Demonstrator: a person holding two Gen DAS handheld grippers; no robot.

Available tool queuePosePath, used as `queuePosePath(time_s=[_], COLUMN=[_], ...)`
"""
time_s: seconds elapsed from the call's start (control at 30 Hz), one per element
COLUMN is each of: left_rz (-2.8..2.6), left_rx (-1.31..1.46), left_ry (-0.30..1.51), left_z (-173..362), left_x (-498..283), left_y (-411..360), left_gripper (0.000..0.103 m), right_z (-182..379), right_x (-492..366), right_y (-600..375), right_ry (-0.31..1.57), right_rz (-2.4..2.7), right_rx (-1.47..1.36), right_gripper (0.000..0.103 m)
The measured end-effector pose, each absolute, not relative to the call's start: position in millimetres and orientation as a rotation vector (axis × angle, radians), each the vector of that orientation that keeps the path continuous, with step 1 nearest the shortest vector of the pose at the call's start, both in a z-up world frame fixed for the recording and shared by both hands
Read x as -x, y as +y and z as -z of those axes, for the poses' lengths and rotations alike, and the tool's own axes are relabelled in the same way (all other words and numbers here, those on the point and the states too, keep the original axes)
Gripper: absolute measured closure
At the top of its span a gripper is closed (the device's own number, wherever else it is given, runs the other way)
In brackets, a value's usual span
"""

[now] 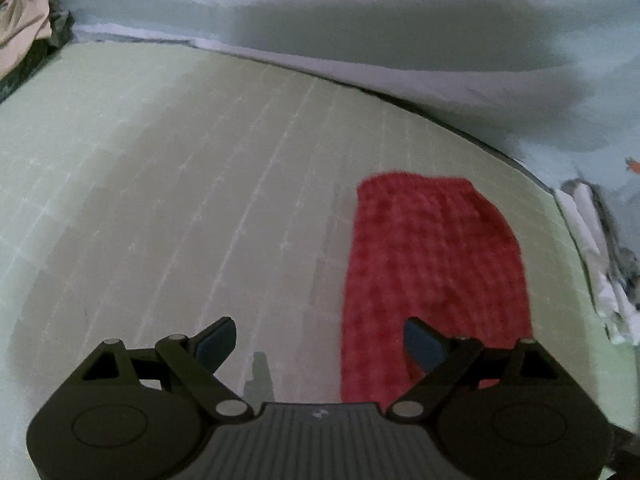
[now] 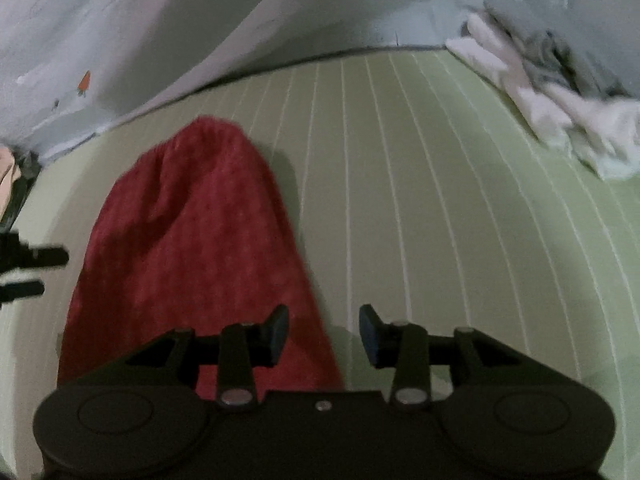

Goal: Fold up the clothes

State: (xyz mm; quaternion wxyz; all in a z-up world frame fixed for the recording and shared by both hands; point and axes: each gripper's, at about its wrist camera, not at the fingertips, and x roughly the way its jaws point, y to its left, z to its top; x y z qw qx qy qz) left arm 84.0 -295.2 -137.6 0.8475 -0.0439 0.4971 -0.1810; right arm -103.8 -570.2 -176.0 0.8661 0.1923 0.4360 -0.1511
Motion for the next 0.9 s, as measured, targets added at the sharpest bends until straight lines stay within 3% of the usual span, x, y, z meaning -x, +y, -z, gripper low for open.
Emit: queuePosePath(time_s=[0.2, 0.23, 0.27, 0.3, 0.4, 0.53, 0.7, 0.8, 0.87, 0.9], left_rz=[0.381, 0.374, 0.364, 0.352, 0.328, 0.334, 0.348, 0.351, 0.354, 0.358], left_rx=[0.073, 0.079, 0.092, 0.108, 0.151, 0.163, 0.157, 0.174, 0.195, 0.207], left_ry=[1.075, 1.082, 1.090, 1.099, 1.119, 1.129, 1.134, 1.154, 1.178, 1.191], left_z=[141, 142, 142, 143, 144, 143, 142, 145, 149, 151], left_x=[-36, -30, -25, -22, -15, -6, 5, 12, 15, 17], left_y=[-287, -283, -279, -274, -263, -256, -250, -243, -239, -237], left_gripper=[0.015, 0.015, 0.018, 0.021, 0.041, 0.054, 0.052, 0.048, 0.044, 0.044], right_z=[173, 173, 173, 173, 168, 163, 174, 180, 184, 187], right_x=[138, 141, 145, 148, 162, 180, 193, 206, 215, 219], right_y=[-561, -561, -561, -560, -558, -560, -571, -580, -587, -588], right_ry=[0.891, 0.892, 0.893, 0.893, 0.853, 0.809, 0.827, 0.818, 0.802, 0.794], right_rz=[0.292, 0.283, 0.274, 0.265, 0.255, 0.281, 0.340, 0.360, 0.376, 0.385], right_rx=[-0.373, -0.371, -0.369, -0.366, -0.365, -0.401, -0.515, -0.613, -0.694, -0.732], right_gripper=[0.064, 0.074, 0.092, 0.099, 0.102, 0.103, 0.100, 0.086, 0.067, 0.066])
